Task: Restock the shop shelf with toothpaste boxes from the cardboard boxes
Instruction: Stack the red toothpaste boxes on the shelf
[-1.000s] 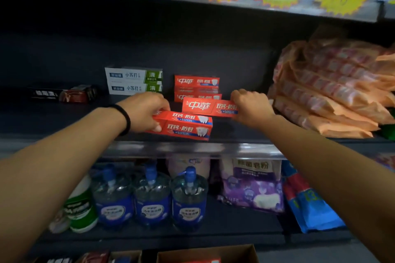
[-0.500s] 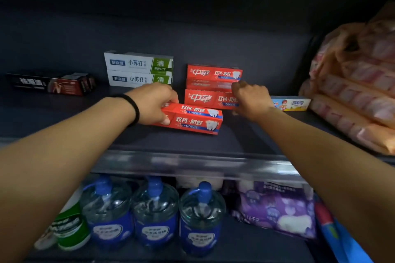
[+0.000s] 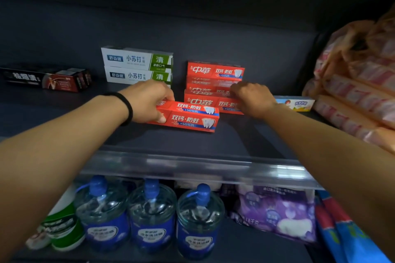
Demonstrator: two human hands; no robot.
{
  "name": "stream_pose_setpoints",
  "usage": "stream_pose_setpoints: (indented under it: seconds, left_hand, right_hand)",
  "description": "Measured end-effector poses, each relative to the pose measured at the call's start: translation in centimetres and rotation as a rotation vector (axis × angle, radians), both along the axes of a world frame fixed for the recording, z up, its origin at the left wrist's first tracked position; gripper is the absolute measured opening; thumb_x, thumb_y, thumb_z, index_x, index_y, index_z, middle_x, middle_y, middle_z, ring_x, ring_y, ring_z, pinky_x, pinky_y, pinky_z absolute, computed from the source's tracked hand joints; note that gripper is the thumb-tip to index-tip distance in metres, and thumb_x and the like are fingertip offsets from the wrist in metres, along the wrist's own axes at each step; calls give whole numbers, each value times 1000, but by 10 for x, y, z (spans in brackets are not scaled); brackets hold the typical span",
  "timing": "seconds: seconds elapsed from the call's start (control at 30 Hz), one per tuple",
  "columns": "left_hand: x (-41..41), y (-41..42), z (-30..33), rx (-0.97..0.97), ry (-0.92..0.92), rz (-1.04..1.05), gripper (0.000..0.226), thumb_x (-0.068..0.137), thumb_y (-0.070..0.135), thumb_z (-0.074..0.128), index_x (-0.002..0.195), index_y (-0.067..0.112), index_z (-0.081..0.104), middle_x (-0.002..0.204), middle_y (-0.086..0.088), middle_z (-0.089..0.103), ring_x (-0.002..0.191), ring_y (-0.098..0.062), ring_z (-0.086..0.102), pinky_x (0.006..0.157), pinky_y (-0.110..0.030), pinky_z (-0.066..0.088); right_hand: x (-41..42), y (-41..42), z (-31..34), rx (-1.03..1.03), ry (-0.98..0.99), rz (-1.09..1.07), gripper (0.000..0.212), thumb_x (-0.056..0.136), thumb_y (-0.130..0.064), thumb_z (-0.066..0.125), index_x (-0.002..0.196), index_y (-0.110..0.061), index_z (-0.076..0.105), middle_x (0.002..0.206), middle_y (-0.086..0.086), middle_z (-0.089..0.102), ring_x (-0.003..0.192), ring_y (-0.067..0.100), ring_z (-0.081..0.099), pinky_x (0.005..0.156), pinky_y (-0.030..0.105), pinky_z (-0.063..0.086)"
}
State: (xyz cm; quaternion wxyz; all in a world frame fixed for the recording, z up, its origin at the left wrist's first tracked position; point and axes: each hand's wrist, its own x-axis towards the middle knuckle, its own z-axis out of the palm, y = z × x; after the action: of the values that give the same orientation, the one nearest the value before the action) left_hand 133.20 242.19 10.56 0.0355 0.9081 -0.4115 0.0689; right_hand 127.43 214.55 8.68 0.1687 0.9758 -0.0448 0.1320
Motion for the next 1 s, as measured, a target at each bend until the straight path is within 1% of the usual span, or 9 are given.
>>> stream_pose_setpoints:
  seconds: [0.17, 0.4, 0.67, 0.83, 1.0]
  left_hand:
    - [6, -6, -3, 1, 1, -11, 46, 74, 26, 78, 116, 22, 60, 111, 3, 59, 104, -17, 54, 91, -34, 45]
    - [20, -13, -6, -3, 18, -3, 46, 73, 26, 79, 115, 23, 60, 111, 4, 59, 102, -17, 55, 90, -34, 46]
    - [29, -19, -10, -16, 7, 1, 47, 72, 26, 80, 115, 23, 61, 111, 4, 57, 102, -16, 54, 89, -30, 44]
    - [29, -21, -8, -23, 14, 9, 47, 72, 27, 80, 115, 23, 60, 111, 3, 58, 103, -18, 55, 91, -31, 44]
    - [18, -24, 0, -9, -4, 21, 47, 74, 26, 79, 117, 22, 60, 114, 2, 59, 105, -19, 55, 92, -32, 45]
  right_hand:
    - [14, -3, -1, -5, -7, 7, 38, 89, -20, 61, 125, -13, 52, 129, 8, 56, 112, 30, 57, 88, 42, 48]
    - [36, -12, -6, 14, -33, -3, 37, 88, -27, 63, 122, -16, 57, 125, 7, 58, 110, 29, 58, 86, 42, 50]
    - [49, -20, -9, 14, -45, -31, 38, 87, -23, 64, 122, -13, 58, 126, 9, 56, 112, 31, 57, 87, 42, 49]
    - [47, -19, -7, 11, -30, -18, 38, 89, -25, 63, 125, -12, 56, 128, 10, 55, 113, 31, 56, 87, 41, 48]
    - [31, -15, 3, 18, 42, 14, 47, 89, -25, 62, 132, -12, 51, 134, 10, 50, 118, 31, 53, 90, 43, 48]
